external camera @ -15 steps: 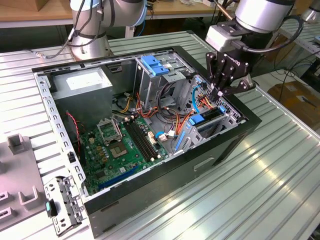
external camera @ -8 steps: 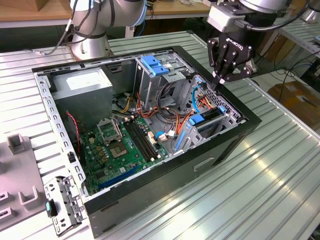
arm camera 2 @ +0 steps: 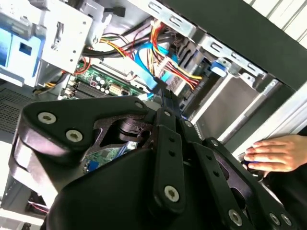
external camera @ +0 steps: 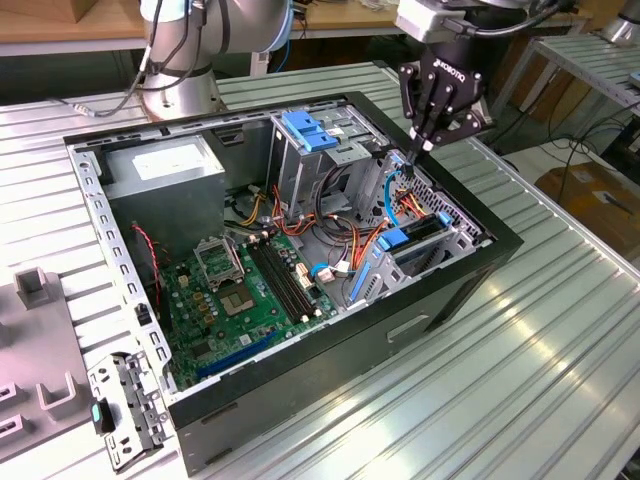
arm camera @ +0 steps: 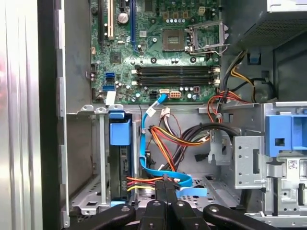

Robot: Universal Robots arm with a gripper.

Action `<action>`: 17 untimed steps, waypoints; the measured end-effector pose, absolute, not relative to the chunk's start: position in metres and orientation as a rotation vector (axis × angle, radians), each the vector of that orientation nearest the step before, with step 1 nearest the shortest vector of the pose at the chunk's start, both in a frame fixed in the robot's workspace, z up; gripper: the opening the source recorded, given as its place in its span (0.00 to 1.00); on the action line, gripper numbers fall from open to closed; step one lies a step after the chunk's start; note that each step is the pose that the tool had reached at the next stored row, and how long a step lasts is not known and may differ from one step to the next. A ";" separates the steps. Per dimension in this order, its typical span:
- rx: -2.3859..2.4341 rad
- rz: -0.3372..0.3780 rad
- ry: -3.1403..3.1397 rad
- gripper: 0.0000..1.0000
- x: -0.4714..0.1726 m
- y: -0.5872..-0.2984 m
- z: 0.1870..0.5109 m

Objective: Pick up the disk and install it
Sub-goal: 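Insert the second disk wire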

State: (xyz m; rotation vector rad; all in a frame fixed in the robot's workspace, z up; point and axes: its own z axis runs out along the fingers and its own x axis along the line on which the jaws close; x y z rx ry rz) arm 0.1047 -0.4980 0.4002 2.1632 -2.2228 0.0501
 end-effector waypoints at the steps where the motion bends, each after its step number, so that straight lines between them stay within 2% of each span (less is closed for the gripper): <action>1: 2.158 0.061 -2.217 0.11 0.106 -0.494 0.400; 5: 2.124 0.131 -2.183 0.11 0.107 -0.480 0.396; 11: 2.110 0.159 -2.169 0.11 0.107 -0.474 0.385; 12: 2.110 0.158 -2.169 0.17 0.107 -0.474 0.383; 14: 2.110 0.159 -2.169 0.17 0.107 -0.474 0.379; 15: 2.110 0.159 -2.169 0.24 0.107 -0.474 0.377; 17: 2.110 0.160 -2.168 0.24 0.107 -0.473 0.376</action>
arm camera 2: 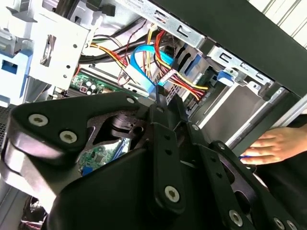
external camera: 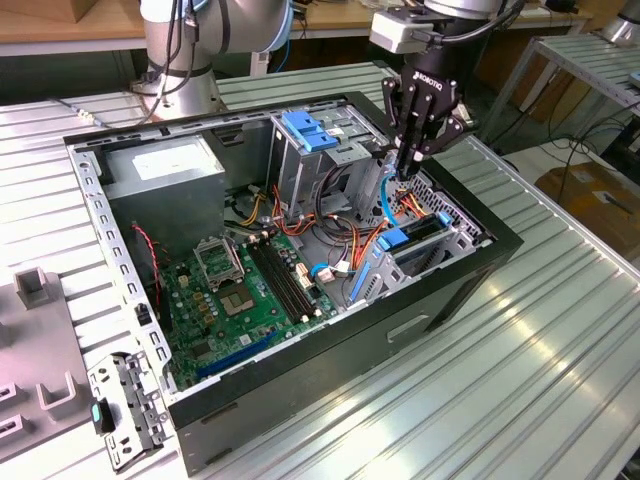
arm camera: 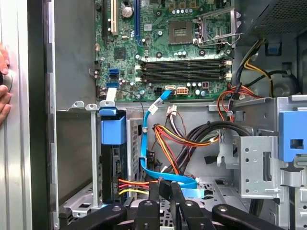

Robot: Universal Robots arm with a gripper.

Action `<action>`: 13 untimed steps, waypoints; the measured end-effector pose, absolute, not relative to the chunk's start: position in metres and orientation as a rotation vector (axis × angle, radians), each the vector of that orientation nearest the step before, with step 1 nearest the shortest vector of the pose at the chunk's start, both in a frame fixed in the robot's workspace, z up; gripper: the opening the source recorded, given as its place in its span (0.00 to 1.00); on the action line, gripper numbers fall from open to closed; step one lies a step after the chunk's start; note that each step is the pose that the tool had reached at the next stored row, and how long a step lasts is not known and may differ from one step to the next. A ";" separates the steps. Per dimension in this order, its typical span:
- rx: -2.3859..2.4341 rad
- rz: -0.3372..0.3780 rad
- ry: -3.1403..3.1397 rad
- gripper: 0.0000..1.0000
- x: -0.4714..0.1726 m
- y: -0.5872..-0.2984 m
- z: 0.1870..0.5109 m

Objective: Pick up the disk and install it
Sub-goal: 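Insert the second disk wire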

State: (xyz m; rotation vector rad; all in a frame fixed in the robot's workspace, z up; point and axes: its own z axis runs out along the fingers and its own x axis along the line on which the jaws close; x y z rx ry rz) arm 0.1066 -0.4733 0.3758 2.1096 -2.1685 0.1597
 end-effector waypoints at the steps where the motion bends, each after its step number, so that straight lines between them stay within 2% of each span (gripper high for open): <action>1: 2.110 0.160 -2.169 0.24 0.107 -0.473 0.376; 9: 2.108 0.157 -2.166 0.24 0.107 -0.472 0.388; 13: 2.085 0.200 -2.144 0.24 0.108 -0.459 0.387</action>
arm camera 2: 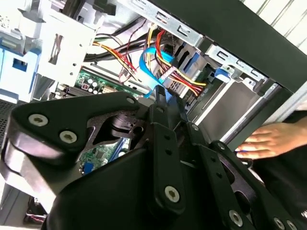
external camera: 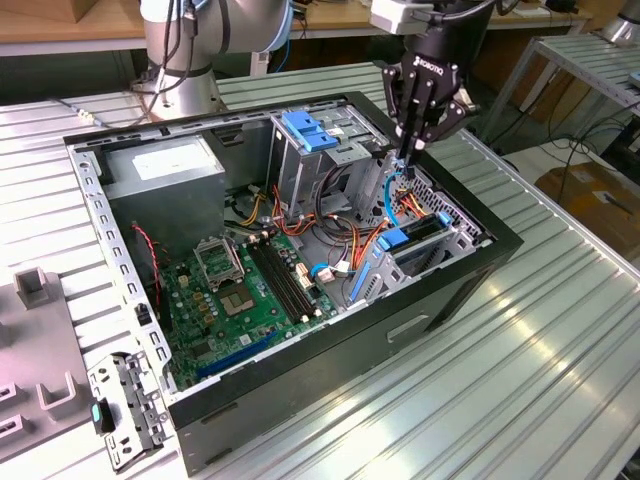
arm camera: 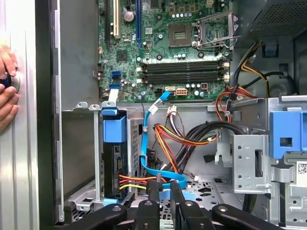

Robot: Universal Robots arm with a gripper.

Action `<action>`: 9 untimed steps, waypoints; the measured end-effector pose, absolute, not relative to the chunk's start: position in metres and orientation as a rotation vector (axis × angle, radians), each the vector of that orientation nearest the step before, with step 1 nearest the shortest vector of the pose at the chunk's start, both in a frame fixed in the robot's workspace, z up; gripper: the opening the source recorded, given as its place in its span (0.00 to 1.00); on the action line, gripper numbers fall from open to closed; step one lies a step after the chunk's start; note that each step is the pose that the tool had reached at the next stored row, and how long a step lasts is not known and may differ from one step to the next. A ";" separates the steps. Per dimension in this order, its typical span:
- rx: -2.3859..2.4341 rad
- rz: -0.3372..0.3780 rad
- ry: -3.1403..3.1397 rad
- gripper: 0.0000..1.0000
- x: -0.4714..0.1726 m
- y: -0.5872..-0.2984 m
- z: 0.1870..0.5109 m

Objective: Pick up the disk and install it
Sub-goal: 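Insert the second disk wire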

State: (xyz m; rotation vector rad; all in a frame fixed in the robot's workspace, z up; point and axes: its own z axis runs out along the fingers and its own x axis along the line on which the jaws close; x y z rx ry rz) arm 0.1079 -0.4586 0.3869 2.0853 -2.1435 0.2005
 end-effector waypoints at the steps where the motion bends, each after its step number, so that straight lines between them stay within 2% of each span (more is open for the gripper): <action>1: 2.081 0.209 -2.139 0.24 0.108 -0.456 0.386; 9: 2.049 0.268 -2.107 0.24 0.108 -0.454 0.379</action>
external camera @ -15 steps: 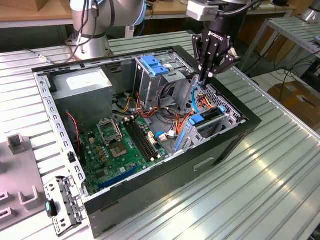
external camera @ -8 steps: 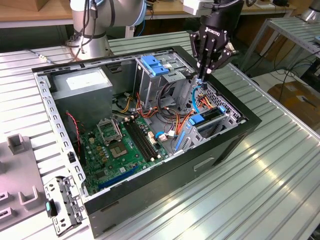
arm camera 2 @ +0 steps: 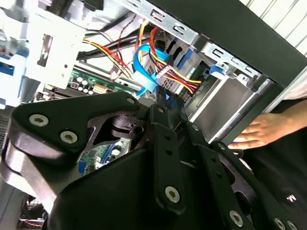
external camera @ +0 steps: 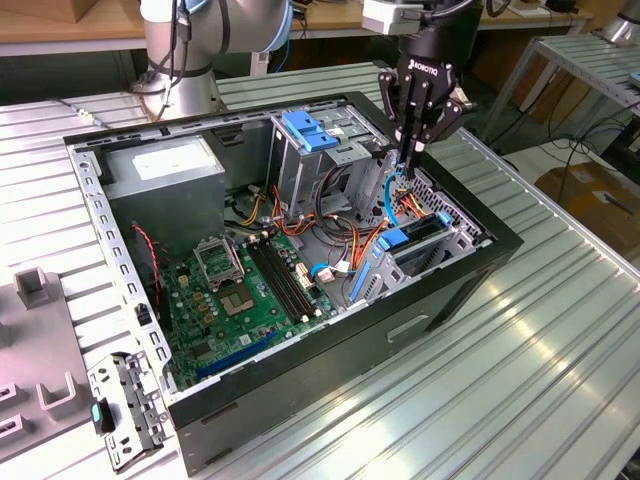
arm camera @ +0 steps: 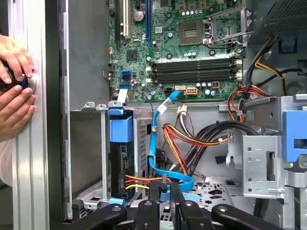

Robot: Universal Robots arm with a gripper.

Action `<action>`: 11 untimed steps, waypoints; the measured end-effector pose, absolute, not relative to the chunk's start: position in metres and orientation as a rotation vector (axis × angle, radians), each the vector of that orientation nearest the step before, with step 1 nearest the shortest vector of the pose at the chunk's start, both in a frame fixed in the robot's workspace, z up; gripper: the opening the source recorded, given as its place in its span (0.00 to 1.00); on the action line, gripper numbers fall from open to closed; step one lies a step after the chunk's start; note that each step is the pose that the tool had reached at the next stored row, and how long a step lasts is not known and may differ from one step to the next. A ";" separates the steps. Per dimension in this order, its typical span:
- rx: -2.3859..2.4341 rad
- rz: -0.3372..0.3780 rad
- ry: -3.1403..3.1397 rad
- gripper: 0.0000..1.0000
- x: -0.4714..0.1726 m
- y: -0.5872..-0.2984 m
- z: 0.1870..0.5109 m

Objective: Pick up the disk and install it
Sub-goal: 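Insert the second disk wire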

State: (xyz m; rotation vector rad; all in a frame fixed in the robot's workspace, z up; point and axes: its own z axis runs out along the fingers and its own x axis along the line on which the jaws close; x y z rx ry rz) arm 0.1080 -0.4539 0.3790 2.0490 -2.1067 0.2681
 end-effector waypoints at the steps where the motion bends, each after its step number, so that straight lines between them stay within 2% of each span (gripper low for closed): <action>1: 2.048 0.270 -2.106 0.24 0.108 -0.454 0.377; 7: 2.042 0.281 -2.099 0.24 0.108 -0.454 0.365; 8: 2.041 0.283 -2.099 0.23 0.108 -0.454 0.365; 9: 2.040 0.285 -2.097 0.16 0.108 -0.454 0.364; 11: 2.036 0.291 -2.094 0.16 0.108 -0.454 0.362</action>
